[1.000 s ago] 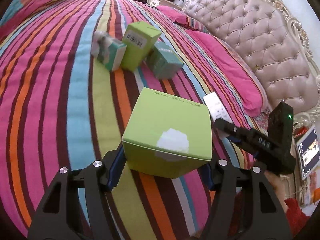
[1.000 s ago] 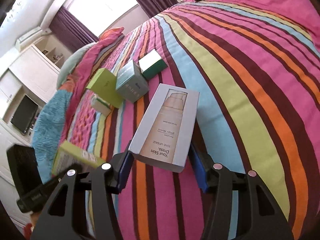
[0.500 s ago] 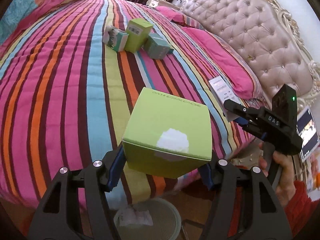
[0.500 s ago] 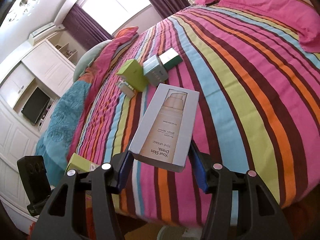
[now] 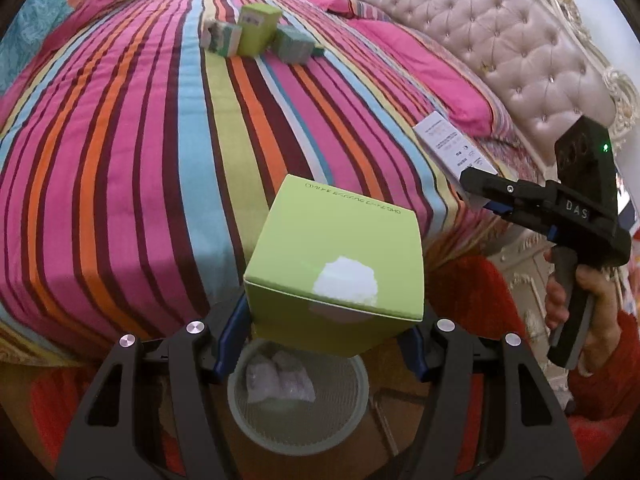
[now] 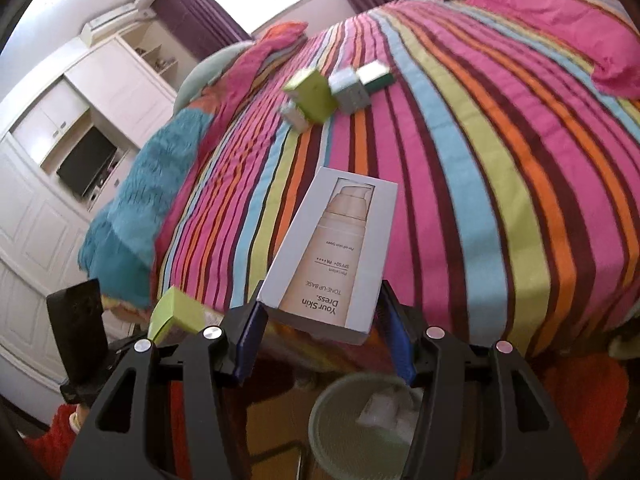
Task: Collect trash
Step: 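Carry the lime-green box and beige box with both tools over the wastebasket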
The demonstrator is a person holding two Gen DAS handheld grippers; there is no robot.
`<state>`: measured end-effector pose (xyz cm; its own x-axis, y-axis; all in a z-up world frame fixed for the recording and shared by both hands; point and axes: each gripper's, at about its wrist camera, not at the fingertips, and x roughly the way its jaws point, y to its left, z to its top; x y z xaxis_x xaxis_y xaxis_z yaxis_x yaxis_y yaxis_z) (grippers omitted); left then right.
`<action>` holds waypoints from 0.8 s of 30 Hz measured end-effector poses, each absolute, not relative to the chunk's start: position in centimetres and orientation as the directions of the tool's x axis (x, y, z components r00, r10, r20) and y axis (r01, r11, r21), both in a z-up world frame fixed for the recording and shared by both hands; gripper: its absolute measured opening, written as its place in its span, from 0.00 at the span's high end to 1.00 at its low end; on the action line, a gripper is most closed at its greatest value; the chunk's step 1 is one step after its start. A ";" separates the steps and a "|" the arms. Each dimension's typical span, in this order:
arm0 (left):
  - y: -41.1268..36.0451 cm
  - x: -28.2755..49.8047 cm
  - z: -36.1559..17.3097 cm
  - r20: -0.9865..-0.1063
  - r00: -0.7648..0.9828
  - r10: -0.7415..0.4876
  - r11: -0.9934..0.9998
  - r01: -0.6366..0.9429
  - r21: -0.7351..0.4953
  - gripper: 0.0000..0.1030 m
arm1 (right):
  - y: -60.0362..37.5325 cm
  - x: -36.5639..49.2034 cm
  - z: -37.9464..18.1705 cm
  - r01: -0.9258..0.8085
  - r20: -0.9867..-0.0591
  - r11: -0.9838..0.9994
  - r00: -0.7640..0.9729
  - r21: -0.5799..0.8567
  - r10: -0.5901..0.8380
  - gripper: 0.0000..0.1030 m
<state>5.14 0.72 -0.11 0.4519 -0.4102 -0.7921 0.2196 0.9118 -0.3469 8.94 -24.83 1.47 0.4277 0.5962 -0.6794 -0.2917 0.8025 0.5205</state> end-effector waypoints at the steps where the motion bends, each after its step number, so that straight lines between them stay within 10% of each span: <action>1: 0.6 4.5 -0.4 -0.798 0.444 -0.408 0.912 0.225 -0.342 0.40 | -24.7 8.5 1.2 -0.298 -0.689 0.804 0.415 0.515 0.595 0.50; 24: -2.0 -0.8 -6.2 -0.895 0.264 -0.361 0.914 0.290 -0.283 0.40 | -22.6 2.5 -7.0 -0.217 -0.838 0.831 0.088 0.512 0.539 0.50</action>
